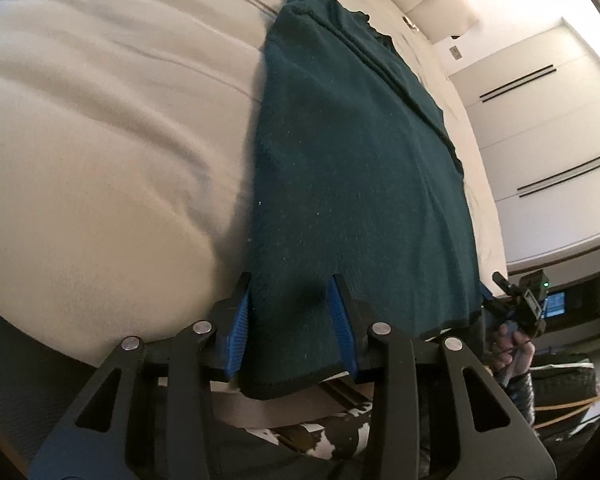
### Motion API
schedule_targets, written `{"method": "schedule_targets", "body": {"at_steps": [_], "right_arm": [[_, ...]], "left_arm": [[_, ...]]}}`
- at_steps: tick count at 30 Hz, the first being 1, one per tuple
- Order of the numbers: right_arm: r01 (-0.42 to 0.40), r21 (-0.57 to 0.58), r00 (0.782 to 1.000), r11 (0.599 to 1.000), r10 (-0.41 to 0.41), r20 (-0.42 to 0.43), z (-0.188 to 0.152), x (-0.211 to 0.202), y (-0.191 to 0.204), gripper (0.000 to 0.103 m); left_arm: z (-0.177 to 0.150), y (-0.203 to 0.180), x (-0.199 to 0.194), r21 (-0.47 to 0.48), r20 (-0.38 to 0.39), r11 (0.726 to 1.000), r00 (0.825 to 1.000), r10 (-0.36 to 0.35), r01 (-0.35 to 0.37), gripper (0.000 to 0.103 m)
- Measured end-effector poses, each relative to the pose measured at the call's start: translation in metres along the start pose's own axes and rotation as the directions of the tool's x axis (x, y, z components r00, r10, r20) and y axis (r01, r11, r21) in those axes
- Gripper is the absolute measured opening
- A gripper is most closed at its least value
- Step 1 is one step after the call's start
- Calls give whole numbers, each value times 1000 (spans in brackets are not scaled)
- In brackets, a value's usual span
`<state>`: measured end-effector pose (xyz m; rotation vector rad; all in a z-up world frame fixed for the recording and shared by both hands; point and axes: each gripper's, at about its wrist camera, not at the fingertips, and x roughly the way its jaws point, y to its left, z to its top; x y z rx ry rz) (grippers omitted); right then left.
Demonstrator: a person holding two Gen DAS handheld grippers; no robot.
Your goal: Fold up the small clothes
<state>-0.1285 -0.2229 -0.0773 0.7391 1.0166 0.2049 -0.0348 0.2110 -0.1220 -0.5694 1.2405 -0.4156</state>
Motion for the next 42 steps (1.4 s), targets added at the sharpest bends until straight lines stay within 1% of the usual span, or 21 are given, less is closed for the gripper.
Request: {"method": "schedule_targets", "body": {"at_steps": [5,7,12,15,18,22,24,28,31,32,33,35,38,42], "right_arm": [[20,0,1000,1000,-20,-11,0,-8,-6,70],[7,9,1000,1000,-7,-19,-1,-9,-9,69],[-39,28,995,999,41,-89,-5,0,-9,69],[-29,24,991,999,32,-131,-7,7,-8,68],[-46,57,989,997,54,-139,-6,7,-15,63],[-68,66,983,996,78,-169,-10,8,-20,52],[-79,71,979,994,91,-180,-11,10,-20,48],[-110,85,971,990,126,-203,-14,16,-19,44],[-110,70,967,991,123,-225,-16,20,-15,38],[-106,68,967,992,119,-226,-17,20,-14,32],[-100,65,966,993,113,-232,-17,21,-13,28],[-88,61,966,994,100,-238,-19,21,-12,12],[-91,57,968,994,102,-228,-19,17,-11,9],[-118,41,973,992,124,-193,-16,9,-7,8]], "left_arm": [[3,5,2,-35,1,999,1000,-16,16,37],[3,4,2,-28,0,1000,1000,-15,15,37],[2,-6,6,16,-32,1000,999,-7,8,37],[-1,-10,8,29,-45,1000,999,-8,9,35],[1,-8,8,25,-44,1000,999,-17,18,31],[2,1,9,8,-44,1000,999,-30,31,18],[1,4,8,2,-45,999,998,-37,37,14],[-1,5,9,6,-52,999,998,-46,47,11],[-1,7,8,4,-57,998,997,-57,57,9],[-1,8,8,3,-56,998,997,-60,60,9],[-2,8,8,3,-58,998,996,-62,63,8],[-3,8,7,9,-62,998,996,-64,64,7],[-4,6,6,17,-67,998,996,-64,65,5],[-7,5,3,18,-64,997,995,-79,80,4]]}}
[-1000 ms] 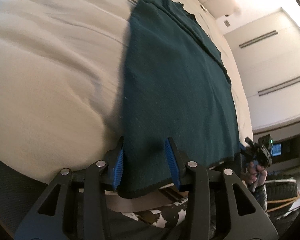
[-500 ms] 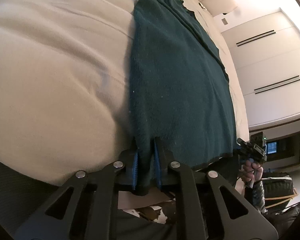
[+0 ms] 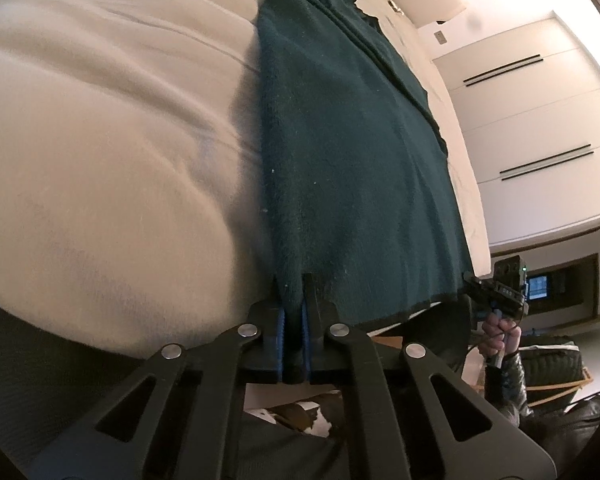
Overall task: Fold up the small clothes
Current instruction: 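Lift the hem with both grippers and fold it toward the collar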
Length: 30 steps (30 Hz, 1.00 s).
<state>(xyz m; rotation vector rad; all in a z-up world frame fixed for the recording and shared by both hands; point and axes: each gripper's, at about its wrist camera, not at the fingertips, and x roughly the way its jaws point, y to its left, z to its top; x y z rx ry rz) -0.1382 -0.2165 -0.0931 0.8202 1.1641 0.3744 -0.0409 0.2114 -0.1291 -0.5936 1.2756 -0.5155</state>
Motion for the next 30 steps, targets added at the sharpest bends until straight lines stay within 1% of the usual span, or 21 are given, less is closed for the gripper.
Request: {"method": "schedule_targets", "body": {"at_steps": [4,7,9,10,12,15,19,24,26,27,30], "right_arm": [[-30,-31,999,999,30,25,4,-3,10,7],[-57,-55,997,997,60,46,8,-5,20,7],[-91,-66,993,994,95,66,12,-8,27,7],[-108,-69,991,992,114,76,14,-9,30,7],[-145,-78,984,986,152,96,21,-12,37,7],[-173,-75,976,982,181,121,35,-11,45,7],[-204,-61,965,977,211,156,59,-7,55,7],[-239,-37,947,970,241,212,98,-1,63,7],[-241,-24,943,970,240,232,117,3,66,7],[-242,-15,941,970,239,240,125,4,65,7],[-234,8,937,972,224,267,153,12,65,7]], "left_arm": [[-1,-5,-7,-11,13,998,998,-69,69,4],[2,-11,-15,-18,38,990,989,-140,140,4],[6,-15,-21,-22,60,981,979,-193,195,4],[8,-17,-24,-21,75,974,971,-225,228,4],[13,-21,-30,-26,111,954,949,-294,299,4],[23,-23,-32,-46,154,928,920,-359,370,4],[45,-25,-34,-59,198,898,886,-418,437,4],[89,-31,-44,-62,264,867,846,-463,494,4],[109,-29,-46,-78,296,850,826,-480,522,4],[121,-28,-47,-86,315,845,819,-479,527,4],[151,-22,-44,-110,349,840,812,-467,531,4]]}}
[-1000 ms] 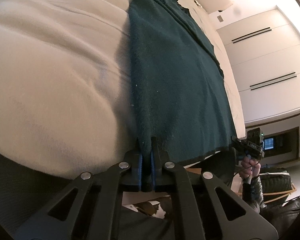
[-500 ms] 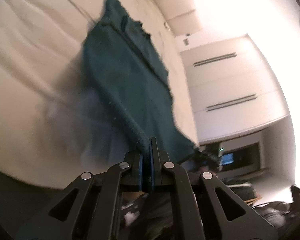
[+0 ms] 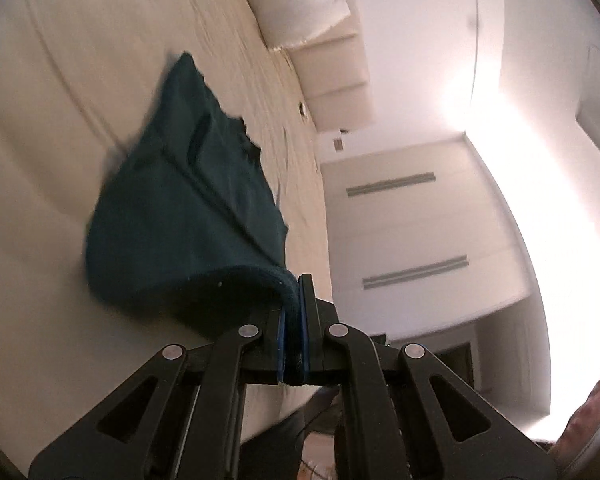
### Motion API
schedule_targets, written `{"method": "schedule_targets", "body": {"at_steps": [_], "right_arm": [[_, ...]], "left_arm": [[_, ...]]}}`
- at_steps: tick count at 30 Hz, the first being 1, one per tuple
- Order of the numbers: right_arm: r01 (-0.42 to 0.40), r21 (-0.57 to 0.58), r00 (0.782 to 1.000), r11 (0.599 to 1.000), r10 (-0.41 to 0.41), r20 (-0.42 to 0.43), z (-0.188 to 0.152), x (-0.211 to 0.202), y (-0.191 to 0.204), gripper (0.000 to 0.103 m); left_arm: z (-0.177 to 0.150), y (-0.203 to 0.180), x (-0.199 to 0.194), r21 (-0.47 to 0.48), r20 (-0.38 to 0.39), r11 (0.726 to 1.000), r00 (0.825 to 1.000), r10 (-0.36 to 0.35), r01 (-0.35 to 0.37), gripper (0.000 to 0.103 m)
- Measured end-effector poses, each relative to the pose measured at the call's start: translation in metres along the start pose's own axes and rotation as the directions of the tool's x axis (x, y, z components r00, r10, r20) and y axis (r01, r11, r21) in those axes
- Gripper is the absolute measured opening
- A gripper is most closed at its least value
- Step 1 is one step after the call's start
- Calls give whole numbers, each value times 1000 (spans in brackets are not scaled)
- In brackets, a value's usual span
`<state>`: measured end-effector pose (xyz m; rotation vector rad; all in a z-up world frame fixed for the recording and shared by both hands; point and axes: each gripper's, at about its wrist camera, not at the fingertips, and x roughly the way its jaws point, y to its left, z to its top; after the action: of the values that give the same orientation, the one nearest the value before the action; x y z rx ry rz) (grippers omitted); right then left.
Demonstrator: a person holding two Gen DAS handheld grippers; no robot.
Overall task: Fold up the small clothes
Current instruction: 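Lift the hem with both grippers and fold it toward the collar, then open both grippers to release the folded hem onto the sweater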
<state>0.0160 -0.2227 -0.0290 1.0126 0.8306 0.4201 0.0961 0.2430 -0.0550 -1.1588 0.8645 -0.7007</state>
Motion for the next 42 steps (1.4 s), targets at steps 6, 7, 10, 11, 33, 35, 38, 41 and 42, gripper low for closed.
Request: {"method": "schedule_targets", "body": {"at_steps": [6,7,10,11,33,35,38,41,42], "right_arm": [[46,46,998,998,-48,49,54,32,-9,7],[53,44,997,998,-55,55,61,37,-9,7],[69,47,995,997,-72,75,87,52,-10,7],[78,47,994,996,-81,75,95,59,-11,7],[249,175,956,953,-271,115,190,143,-75,40],[308,148,924,940,-332,189,187,127,-68,66],[334,99,918,938,-347,190,181,113,-61,67],[398,-10,903,918,-389,179,168,107,-44,67],[428,-66,895,901,-412,173,160,106,-36,67]], "left_arm": [[63,19,30,-79,61,997,998,2,3,4],[71,21,34,-85,66,996,998,5,1,4],[102,27,51,-99,81,995,996,22,-14,4],[115,28,59,-94,82,995,996,34,-26,4],[242,126,135,-267,127,954,976,178,-140,30],[243,120,119,-240,175,964,972,157,-112,60],[244,107,100,-205,223,968,956,190,-145,79],[233,90,96,-111,197,969,951,238,-219,79],[228,85,94,-89,187,966,949,254,-241,79]]}}
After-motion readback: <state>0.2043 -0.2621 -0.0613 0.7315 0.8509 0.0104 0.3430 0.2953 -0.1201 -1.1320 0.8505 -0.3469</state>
